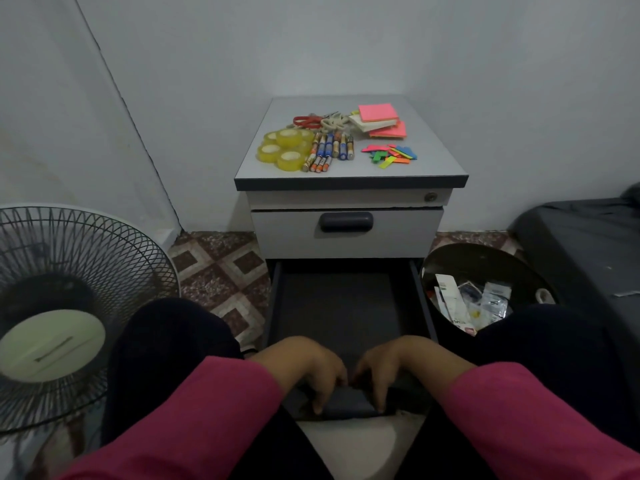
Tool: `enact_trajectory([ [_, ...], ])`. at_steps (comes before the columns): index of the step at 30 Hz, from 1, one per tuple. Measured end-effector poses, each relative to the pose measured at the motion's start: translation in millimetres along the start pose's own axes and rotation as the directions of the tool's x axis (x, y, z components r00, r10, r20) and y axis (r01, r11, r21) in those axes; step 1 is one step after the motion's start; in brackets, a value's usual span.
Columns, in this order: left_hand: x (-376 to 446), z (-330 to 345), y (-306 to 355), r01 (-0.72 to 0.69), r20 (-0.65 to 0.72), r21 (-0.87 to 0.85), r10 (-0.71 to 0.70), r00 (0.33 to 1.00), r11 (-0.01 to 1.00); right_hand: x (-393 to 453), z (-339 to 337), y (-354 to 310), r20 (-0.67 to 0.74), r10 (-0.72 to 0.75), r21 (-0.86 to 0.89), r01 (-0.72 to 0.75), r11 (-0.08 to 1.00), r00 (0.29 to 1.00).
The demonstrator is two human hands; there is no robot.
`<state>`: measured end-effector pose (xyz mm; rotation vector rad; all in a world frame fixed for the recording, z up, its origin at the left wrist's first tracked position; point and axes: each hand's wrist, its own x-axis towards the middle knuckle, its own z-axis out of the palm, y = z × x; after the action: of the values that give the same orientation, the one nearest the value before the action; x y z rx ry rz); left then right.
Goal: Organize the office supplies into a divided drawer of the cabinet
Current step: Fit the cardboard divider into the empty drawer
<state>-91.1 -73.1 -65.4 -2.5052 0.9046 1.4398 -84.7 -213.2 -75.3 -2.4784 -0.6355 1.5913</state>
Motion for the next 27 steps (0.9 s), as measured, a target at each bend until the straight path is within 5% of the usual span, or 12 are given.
enact_trajectory([
  [14,-8,-7,-10,-0.032,-0.084,0.017,0.033,0.996,0.999,1,-8,13,-0.051,-0.068,-0.046,0.066,0.997,0.996],
  [21,-1,-18,-41,-0.062,-0.306,-0.129,0.019,0.952,0.99,-10,-23,25,-0.375,-0.101,-0.007,0.105,0.994,0.921],
  [27,13,-22,-53,0.017,-0.59,-0.138,-0.096,0.802,0.99,-5,-28,38,-0.699,-0.012,0.005,0.022,1.0,0.715],
])
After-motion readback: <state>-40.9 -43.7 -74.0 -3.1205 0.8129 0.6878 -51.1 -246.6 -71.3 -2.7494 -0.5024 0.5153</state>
